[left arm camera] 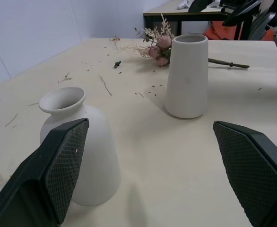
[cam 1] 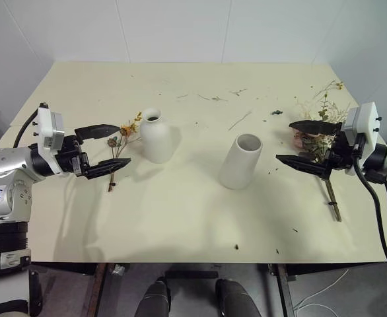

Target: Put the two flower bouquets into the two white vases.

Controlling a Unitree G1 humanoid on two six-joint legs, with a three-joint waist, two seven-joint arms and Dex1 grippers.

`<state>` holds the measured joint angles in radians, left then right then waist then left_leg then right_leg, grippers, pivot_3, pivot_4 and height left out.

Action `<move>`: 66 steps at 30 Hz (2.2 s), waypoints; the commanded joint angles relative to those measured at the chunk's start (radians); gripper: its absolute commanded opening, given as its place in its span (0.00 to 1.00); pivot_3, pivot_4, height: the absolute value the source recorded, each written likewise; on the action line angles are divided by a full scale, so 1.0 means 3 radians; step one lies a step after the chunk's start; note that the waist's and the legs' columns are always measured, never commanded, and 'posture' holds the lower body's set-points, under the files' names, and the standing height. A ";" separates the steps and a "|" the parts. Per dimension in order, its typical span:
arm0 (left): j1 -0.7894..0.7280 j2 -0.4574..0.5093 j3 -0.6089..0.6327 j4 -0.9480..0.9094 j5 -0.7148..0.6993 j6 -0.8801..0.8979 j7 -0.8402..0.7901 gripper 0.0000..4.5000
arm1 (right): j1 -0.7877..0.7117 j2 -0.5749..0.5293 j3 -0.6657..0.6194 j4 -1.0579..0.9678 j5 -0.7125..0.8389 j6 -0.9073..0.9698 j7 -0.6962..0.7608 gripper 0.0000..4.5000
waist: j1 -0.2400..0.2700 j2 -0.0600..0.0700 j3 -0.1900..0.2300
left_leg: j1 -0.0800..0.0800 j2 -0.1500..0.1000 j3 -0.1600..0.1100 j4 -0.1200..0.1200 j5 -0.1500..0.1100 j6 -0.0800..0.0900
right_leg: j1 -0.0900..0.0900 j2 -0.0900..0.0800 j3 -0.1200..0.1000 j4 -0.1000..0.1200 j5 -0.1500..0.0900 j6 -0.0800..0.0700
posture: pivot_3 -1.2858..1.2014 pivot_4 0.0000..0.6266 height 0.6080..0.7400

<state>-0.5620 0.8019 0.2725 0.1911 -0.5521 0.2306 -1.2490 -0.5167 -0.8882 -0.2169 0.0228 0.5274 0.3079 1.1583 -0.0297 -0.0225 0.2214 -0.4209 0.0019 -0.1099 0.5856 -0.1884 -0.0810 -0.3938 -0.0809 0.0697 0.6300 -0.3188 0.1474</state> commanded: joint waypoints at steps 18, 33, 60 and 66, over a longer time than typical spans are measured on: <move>-0.0602 -0.0336 -0.0302 -0.0039 -0.0087 0.0017 -0.0298 1.00 | -0.0952 -0.0991 0.0837 0.1430 -0.0795 0.2157 -0.0189 1.00 | -0.0091 0.0003 0.0000 | 0.0002 0.0000 0.0009 0.0012 -0.0001 0.0002 | -0.0001 0.0000 0.0007 0.0002 0.0004 -0.0002 | 0.52 0.24 1.00; -0.0015 -0.0227 -0.0024 -0.0752 -0.0295 0.0307 0.0057 1.00 | -0.1935 -0.0042 0.1553 0.3102 -0.1531 0.2065 -0.0317 1.00 | -0.0076 0.0004 0.0001 | -0.0003 -0.0001 0.0022 0.0014 -0.0003 0.0006 | -0.0006 0.0000 0.0022 -0.0002 0.0007 0.0006 | 0.52 0.24 1.00; -0.0369 -0.0548 -0.0298 -0.0298 -0.0222 0.0147 0.0023 1.00 | -0.1612 0.0594 -0.0725 0.1005 -0.0386 0.1226 -0.1137 0.01 | -0.0097 0.0004 0.0000 | 0.0001 0.0000 0.0028 0.0015 -0.0003 0.0006 | -0.0004 0.0003 0.0032 0.0001 0.0013 0.0013 | 0.52 0.24 1.00; -0.0533 -0.0648 -0.0356 0.0032 -0.0138 0.0055 0.0021 1.00 | -0.1426 0.1260 -0.0924 -0.0432 0.0477 0.1286 -0.1454 0.01 | -0.0074 0.0004 0.0000 | -0.0001 0.0000 0.0027 0.0023 -0.0003 0.0005 | -0.0009 0.0003 0.0034 0.0018 0.0012 0.0014 | 0.52 0.24 1.00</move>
<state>-0.6977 0.6079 0.1593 0.1847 -0.6039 0.2735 -1.2421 -0.9457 -0.5172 -0.4605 -0.0093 0.5934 0.6946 0.7405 -0.0518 -0.0214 0.2214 -0.4211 0.0019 -0.1021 0.5926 -0.1891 -0.0794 -0.3962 -0.0800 0.0800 0.6356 -0.3153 0.1515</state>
